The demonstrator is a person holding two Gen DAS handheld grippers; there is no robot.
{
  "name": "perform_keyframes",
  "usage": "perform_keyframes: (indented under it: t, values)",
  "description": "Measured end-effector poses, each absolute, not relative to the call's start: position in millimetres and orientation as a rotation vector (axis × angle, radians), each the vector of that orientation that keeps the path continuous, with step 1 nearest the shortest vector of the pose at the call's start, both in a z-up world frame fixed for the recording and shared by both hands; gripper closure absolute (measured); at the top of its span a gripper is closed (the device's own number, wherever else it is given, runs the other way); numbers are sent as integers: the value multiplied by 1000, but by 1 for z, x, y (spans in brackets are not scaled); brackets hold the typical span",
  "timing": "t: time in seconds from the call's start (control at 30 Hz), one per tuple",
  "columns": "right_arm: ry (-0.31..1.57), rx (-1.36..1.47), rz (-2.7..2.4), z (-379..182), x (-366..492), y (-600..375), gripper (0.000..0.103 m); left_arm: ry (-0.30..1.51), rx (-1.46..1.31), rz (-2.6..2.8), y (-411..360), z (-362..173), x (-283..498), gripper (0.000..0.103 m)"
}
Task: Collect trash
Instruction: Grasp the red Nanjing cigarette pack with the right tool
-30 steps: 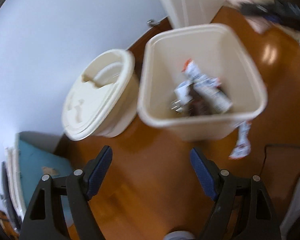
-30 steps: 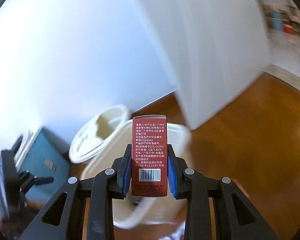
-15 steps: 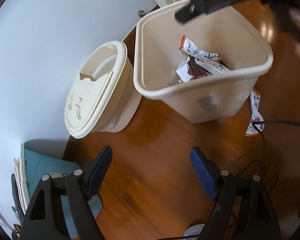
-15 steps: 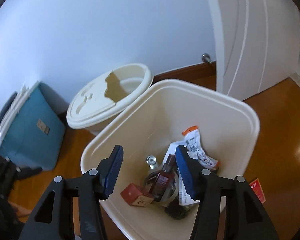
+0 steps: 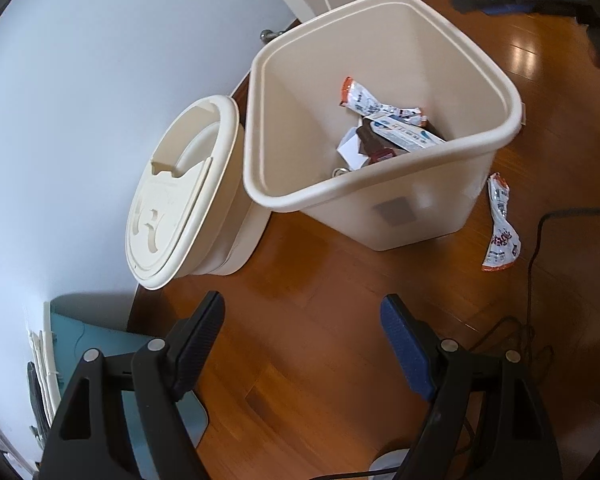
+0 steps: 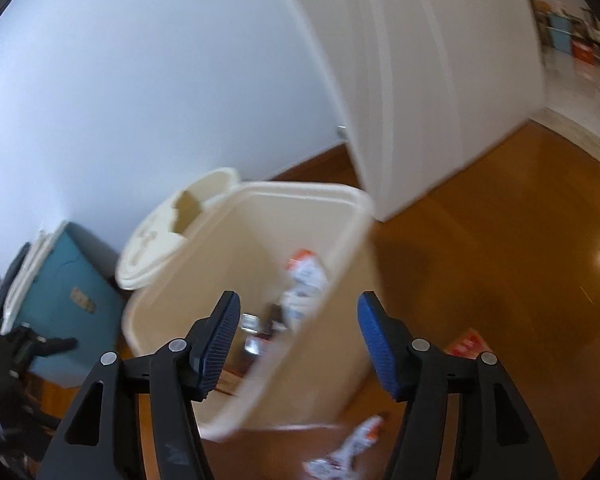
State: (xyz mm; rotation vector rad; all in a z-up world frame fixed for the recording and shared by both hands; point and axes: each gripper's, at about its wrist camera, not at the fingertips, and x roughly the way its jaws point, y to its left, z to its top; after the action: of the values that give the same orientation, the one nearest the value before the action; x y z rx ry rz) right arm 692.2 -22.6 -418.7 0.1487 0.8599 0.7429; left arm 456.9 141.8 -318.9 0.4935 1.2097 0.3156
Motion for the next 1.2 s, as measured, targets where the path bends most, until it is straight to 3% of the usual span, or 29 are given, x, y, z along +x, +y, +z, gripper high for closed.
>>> perform_keyframes:
  t: [0.13, 0.43, 0.8, 0.97, 1.2]
  values:
    - [927, 133, 636, -459, 711, -58, 38, 1216, 490, 298, 139, -320, 456, 23]
    - [1130, -265, 586, -571, 747, -76, 38, 1083, 628, 48, 81, -313, 437, 23]
    - [1195, -564, 567, -620, 788, -47, 38, 1201, 541, -106, 50, -350, 438, 23]
    - [1302, -420, 548, -640, 813, -62, 31, 1225, 531, -123, 47, -362, 442, 23]
    - [1265, -481, 598, -644, 797, -52, 31, 1255, 493, -100, 48, -368, 448, 23]
